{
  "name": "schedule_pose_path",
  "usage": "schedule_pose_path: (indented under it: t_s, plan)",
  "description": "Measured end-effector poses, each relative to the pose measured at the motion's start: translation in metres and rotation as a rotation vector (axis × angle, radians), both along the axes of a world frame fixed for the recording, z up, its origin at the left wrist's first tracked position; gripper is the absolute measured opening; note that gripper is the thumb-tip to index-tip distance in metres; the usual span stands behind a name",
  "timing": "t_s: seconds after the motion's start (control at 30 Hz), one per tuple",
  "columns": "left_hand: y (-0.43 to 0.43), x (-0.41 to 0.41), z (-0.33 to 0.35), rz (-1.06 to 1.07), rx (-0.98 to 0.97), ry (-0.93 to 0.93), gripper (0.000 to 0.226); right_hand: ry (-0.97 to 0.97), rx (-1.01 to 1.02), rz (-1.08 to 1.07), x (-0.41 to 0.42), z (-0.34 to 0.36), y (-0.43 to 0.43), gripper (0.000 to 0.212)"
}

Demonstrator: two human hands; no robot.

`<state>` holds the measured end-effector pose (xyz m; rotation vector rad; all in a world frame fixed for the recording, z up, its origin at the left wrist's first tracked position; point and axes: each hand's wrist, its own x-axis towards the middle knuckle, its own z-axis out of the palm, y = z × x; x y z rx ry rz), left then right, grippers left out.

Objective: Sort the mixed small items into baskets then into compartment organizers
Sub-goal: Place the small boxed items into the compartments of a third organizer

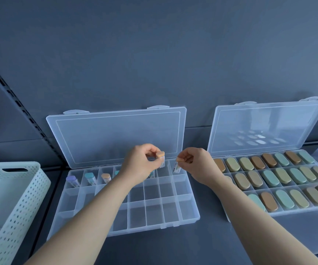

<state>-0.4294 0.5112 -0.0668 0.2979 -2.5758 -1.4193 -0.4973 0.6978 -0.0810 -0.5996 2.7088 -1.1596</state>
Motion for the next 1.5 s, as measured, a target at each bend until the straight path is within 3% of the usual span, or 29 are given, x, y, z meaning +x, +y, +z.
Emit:
schedule_pose_path:
  t_s: [0.17,0.4,0.83,1.5]
  plan:
    - [0.005,-0.006,-0.011,-0.089,-0.334,-0.025,0.007,0.013,0.015,-0.005,0.001,0.001,0.001,0.004]
    - [0.008,-0.008,-0.018,-0.078,-0.485,-0.044,0.015,0.02,0.051,-0.004,-0.001,-0.003,0.0,0.009]
    - [0.006,-0.013,-0.022,-0.151,-0.62,-0.016,0.018,0.072,0.189,0.049,0.0,0.002,-0.006,0.015]
    - [0.001,-0.007,-0.008,-0.186,-0.555,-0.042,0.025,0.104,0.376,0.111,0.008,0.01,-0.007,0.023]
